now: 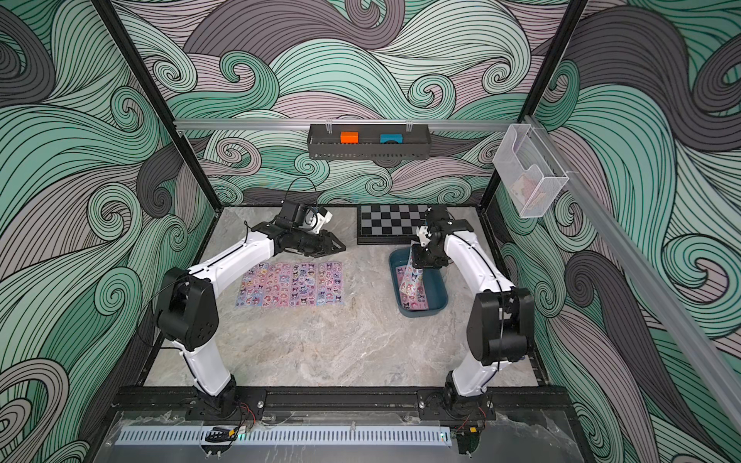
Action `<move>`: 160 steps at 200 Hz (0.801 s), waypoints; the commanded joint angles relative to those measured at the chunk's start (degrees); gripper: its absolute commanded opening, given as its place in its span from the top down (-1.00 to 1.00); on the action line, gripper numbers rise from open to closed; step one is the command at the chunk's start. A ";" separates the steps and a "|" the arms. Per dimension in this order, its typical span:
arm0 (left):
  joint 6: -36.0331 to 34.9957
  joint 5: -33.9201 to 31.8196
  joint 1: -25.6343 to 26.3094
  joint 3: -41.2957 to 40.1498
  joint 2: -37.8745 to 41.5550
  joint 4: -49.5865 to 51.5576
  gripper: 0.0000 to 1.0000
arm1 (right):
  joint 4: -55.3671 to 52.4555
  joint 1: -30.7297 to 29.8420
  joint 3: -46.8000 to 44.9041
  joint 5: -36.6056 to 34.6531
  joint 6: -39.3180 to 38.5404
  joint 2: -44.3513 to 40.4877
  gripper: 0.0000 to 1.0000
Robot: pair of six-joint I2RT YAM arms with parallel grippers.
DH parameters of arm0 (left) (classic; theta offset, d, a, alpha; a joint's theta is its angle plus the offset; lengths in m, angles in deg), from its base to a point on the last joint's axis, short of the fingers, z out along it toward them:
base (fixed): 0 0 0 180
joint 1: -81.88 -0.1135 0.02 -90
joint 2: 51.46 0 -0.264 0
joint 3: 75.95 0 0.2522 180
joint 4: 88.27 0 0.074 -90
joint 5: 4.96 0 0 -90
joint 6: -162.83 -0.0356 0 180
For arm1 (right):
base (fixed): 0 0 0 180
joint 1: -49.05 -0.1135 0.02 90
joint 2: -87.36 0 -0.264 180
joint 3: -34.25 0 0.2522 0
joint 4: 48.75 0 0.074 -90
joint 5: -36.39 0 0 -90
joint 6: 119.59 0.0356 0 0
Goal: Take the stickers out of the storage box
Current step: Pick up the sticker from the storage box.
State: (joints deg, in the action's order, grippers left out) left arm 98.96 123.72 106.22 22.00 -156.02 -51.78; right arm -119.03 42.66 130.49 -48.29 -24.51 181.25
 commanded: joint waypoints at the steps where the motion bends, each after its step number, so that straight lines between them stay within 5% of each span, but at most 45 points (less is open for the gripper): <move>1: 3.29 7.20 1.77 -0.18 -2.47 -6.38 0.19 | -3.58 0.24 3.27 4.03 0.10 -3.14 0.28; 86: 5.73 19.69 7.61 3.49 -7.74 -15.63 0.19 | -4.32 -0.10 4.17 22.24 0.88 -5.47 0.28; 160: 5.91 22.86 9.49 5.50 -9.52 -16.43 0.18 | -4.32 -0.79 4.36 27.61 0.72 -4.42 0.29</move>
State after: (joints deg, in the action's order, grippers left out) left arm 104.49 143.59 114.92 24.49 -163.89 -66.82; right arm -122.37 42.22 134.01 -24.38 -24.07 176.29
